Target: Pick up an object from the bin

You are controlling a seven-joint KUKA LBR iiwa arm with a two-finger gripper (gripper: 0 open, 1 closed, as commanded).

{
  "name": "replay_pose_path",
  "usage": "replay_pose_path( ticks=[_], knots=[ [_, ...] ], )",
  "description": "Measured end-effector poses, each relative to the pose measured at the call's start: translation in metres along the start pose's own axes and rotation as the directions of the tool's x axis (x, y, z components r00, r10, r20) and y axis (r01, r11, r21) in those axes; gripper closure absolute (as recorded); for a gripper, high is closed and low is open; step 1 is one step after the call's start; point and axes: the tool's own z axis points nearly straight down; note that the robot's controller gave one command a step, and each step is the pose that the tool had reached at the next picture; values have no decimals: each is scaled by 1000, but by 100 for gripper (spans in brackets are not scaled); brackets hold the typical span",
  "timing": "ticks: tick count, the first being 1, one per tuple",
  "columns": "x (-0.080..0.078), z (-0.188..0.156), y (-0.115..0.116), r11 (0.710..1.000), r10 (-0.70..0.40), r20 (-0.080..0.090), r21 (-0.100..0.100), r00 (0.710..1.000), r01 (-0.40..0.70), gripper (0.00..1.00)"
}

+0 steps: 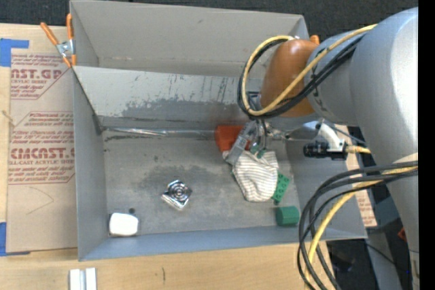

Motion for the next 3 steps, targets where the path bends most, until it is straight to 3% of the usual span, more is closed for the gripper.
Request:
replay_pose_path(
  ticks=[3],
  knots=[
    [0,0,0,1000,0,0,0,1000,0,100]
  ],
)
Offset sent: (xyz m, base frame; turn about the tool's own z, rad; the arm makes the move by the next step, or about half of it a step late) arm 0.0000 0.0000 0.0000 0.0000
